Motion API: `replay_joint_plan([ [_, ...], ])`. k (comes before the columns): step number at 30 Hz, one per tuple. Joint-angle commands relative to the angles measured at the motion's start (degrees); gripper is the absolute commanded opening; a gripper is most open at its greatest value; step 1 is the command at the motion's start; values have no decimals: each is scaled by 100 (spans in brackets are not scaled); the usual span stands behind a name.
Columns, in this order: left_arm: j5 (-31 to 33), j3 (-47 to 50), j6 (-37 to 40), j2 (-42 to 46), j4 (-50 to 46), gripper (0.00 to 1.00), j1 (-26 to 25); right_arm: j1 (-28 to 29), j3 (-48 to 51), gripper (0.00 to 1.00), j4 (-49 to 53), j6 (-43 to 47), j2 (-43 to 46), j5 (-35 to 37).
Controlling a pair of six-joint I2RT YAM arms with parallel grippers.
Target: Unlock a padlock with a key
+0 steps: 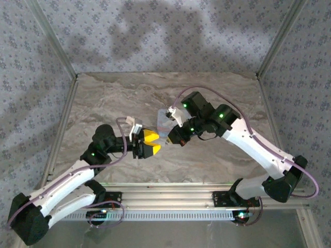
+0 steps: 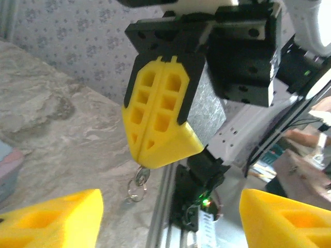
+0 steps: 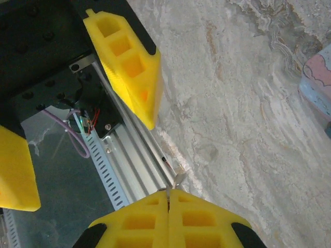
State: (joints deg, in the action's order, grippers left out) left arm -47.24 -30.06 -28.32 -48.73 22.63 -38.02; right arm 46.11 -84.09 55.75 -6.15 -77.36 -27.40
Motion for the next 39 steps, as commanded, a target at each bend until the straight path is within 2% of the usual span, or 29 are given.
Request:
replay_joint_plan([
  [1, -391, -297, 201, -286, 327, 51, -18, -67, -265, 0, 248, 223, 77, -465],
  [3, -544, -292, -50, -515, 708, 39, -29, -89, -266, 0, 245, 231, 81, -574],
  [4, -603, -286, -176, -626, 925, 37, -42, -110, -259, 0, 233, 241, 87, -598],
  [10, -541, -248, -308, -869, 1240, 36, -151, -172, -164, 0, 114, 255, 102, -804],
  [13, -567, -246, -359, -941, 1322, 31, -161, -185, -136, 0, 48, 250, 108, -872],
  [20, -588, -202, -384, -1117, 1448, 34, -187, -235, -65, 0, -53, 247, 186, -992],
  [24, -645, -242, -412, -1234, 1533, 31, -205, -268, -21, 0, -79, 235, 237, -1013],
  [26, -672, -271, -412, -1281, 1542, 23, -201, -281, 3, 0, -101, 223, 254, -1038],
  [27, -672, -278, -416, -1297, 1542, 13, -199, -285, 11, 0, -104, 226, 249, -1047],
  [29, -656, -297, -414, -1322, 1556, 0, -204, -289, 38, 0, -122, 228, 260, -1074],
  [37, -504, -50, -394, -1182, 1590, 0, -201, -338, 258, 0, -443, 44, 307, -1141],
  [38, -470, 0, -437, -1182, 1615, 0, -199, -346, 303, 2, -547, -32, 333, -1127],
  [39, -423, 61, -495, -1169, 1638, 0, -204, -355, 379, 13, -703, -153, 378, -1066],
])
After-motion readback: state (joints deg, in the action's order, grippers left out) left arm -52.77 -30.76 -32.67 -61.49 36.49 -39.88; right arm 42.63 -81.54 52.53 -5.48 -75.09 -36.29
